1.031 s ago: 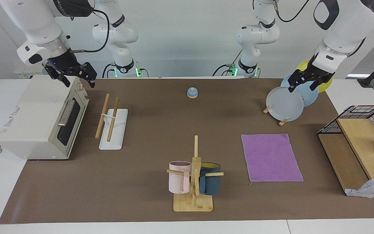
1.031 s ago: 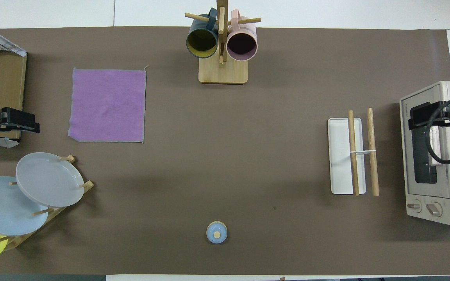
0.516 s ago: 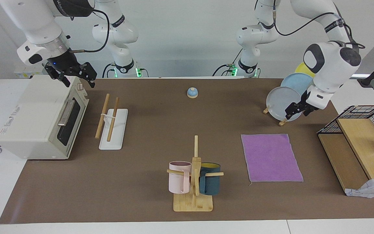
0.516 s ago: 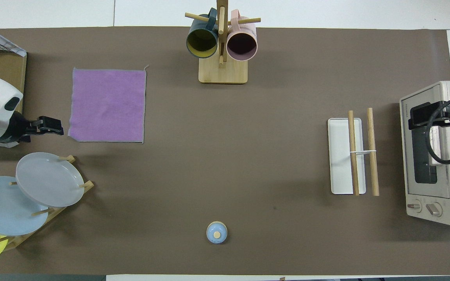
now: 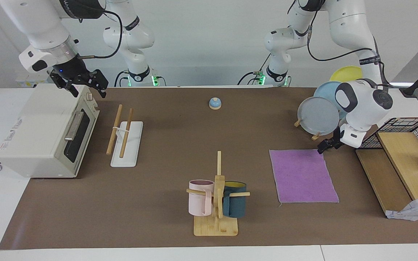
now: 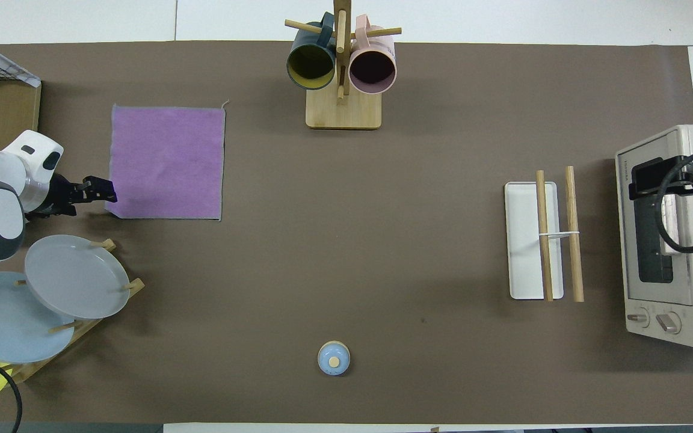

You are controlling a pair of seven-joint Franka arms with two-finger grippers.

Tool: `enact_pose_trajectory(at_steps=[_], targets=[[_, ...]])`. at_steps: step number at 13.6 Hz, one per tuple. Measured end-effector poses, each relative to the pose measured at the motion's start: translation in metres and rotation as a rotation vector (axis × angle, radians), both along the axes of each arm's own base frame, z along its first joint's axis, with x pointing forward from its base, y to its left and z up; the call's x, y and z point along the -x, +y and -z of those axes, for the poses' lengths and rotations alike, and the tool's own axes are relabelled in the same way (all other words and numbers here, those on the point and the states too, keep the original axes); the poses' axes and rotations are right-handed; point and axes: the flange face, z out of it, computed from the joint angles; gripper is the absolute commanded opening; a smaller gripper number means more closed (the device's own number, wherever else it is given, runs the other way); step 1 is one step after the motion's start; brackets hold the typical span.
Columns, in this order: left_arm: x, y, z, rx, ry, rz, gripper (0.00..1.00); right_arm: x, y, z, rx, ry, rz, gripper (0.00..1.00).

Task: Fold towel and hang on rack
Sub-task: 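Reach the left gripper to the purple towel's edge nearest it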

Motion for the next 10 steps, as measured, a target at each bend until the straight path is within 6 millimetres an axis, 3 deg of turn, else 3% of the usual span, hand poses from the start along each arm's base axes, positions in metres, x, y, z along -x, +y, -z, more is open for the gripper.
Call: enact_pose_trajectory(at_steps=[6,10], targets=[[-0.0012,-0.0088,0.0048,0.051,0.001,-0.034,0.77,0.0000,0.0000,0.0000,0.000,0.000,0.000,1.00],[-0.0012,-0.0090,0.0104,0.055,0.009,-0.037,0.51,0.0000,0.0000,0.0000,0.000,0.000,0.000,1.00]])
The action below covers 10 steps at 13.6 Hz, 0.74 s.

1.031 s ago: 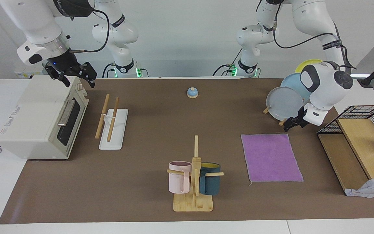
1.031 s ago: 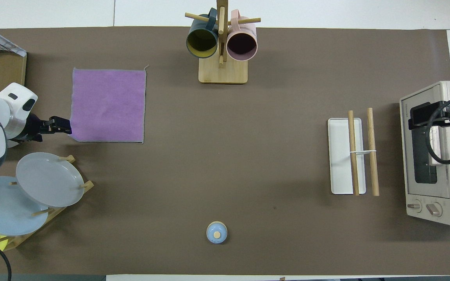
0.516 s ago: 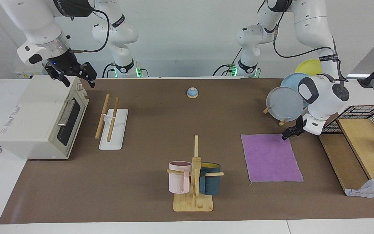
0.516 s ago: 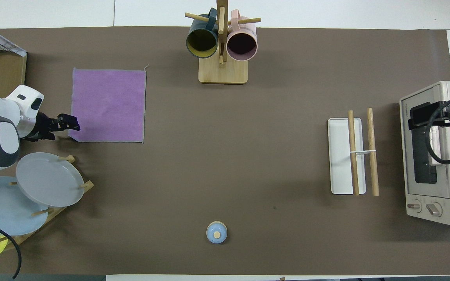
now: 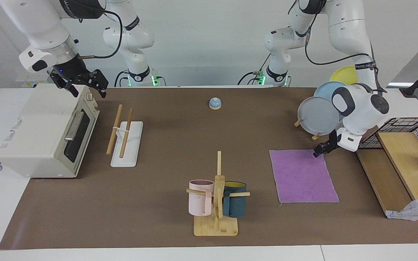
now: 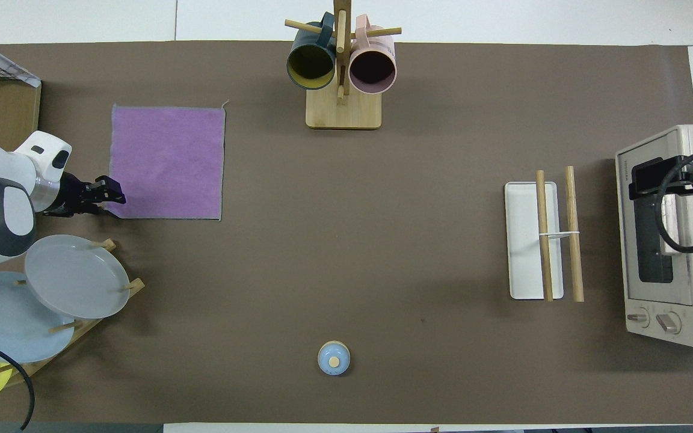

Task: Fold towel and hang on rack
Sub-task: 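Reach the left gripper to the purple towel's edge nearest it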

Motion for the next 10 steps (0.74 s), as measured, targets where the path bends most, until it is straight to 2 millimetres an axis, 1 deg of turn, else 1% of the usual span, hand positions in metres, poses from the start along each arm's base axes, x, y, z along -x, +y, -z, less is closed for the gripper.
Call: enact_pose_trajectory(at_steps=[1,3,5,7,8,10], targets=[[-0.0002,-0.0004,0.0008,0.008,-0.001,-0.007,0.46,0.0000,0.0000,0.0000,0.000,0.000,0.000,1.00],[-0.0008,-0.0038,0.0011,0.016,-0.003,-0.010,0.29,0.0000,0.0000,0.0000,0.000,0.000,0.000,1.00],[-0.0010,-0.0061,0.0011,0.018,-0.004,-0.008,0.20,0.0000,0.0000,0.0000,0.000,0.000,0.000,1.00],[-0.0010,-0.0060,0.0012,0.018,-0.004,-0.008,0.05,0.0000,0.0000,0.0000,0.000,0.000,0.000,1.00],[-0.0011,-0.0060,0.0011,0.018,-0.004,-0.008,0.00,0.0000,0.0000,0.0000,0.000,0.000,0.000,1.00],[-0.0014,-0.0059,0.0007,0.018,-0.005,-0.008,0.00,0.0000,0.0000,0.0000,0.000,0.000,0.000,1.00]])
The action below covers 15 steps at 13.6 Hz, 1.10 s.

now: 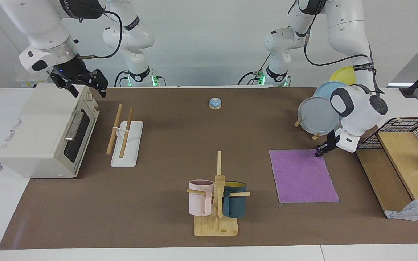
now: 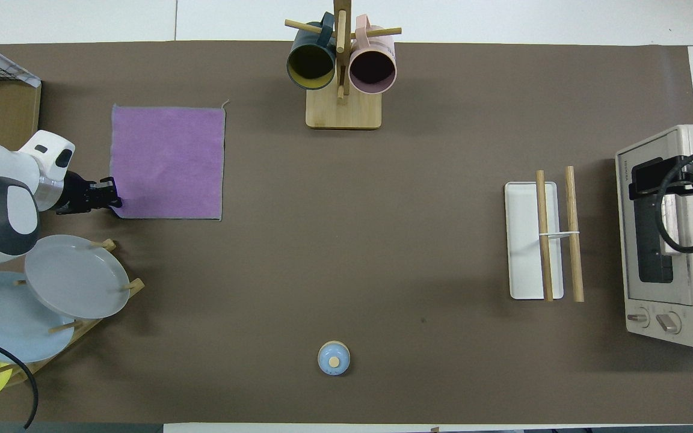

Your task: Fold towel and hang on rack

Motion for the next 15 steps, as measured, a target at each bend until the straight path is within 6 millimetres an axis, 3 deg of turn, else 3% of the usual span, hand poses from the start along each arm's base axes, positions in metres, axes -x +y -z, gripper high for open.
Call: enact_pose_trajectory(at_steps=[6,8,9,10,12,14,15], targets=[[-0.004,-0.002,-0.005,-0.008,-0.020,0.078,0.00,0.000,0.000,0.000,0.000,0.000,0.000,1.00],[-0.011,-0.010,-0.019,-0.034,-0.017,0.206,0.00,0.000,0.000,0.000,0.000,0.000,0.000,1.00],[-0.017,-0.025,-0.036,-0.063,-0.004,0.293,0.00,0.000,0.000,0.000,0.000,0.000,0.000,1.00],[-0.024,-0.048,-0.054,-0.108,0.005,0.387,0.00,0.000,0.000,0.000,0.000,0.000,0.000,1.00],[-0.024,-0.134,-0.078,-0.220,-0.006,0.604,0.00,0.000,0.000,0.000,0.000,0.000,0.000,1.00],[0.001,-0.225,-0.069,-0.325,-0.008,0.805,0.00,0.000,0.000,0.000,0.000,0.000,0.000,1.00],[0.016,-0.256,-0.055,-0.354,-0.002,0.844,0.00,0.000,0.000,0.000,0.000,0.000,0.000,1.00]])
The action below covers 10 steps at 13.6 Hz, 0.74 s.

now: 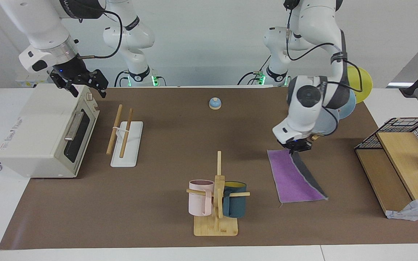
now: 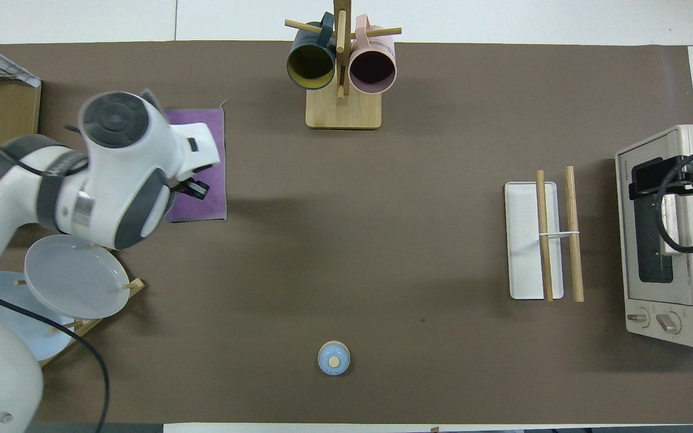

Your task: Fold towel and hang on rack

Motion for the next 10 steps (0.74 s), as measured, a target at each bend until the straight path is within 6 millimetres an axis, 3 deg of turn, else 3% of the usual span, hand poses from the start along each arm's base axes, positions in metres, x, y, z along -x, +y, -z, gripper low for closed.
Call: enact_pose_trajectory(at_steps=[1,2,4,5,6,10], targets=[[0.013,-0.019,0.020,-0.019,-0.002,0.016,0.00,0.000,0.000,0.000,0.000,0.000,0.000,1.00],[0.019,-0.024,0.040,-0.024,-0.003,0.022,0.00,0.000,0.000,0.000,0.000,0.000,0.000,1.00],[0.019,-0.013,0.059,-0.023,0.003,0.010,0.00,0.000,0.000,0.000,0.000,0.000,0.000,1.00],[0.017,-0.007,0.059,-0.022,0.000,-0.001,0.32,0.000,0.000,0.000,0.000,0.000,0.000,1.00],[0.015,-0.002,0.058,-0.013,0.002,-0.019,0.98,0.000,0.000,0.000,0.000,0.000,0.000,1.00],[0.008,0.012,0.045,0.058,0.016,-0.119,1.00,0.000,0.000,0.000,0.000,0.000,0.000,1.00]])
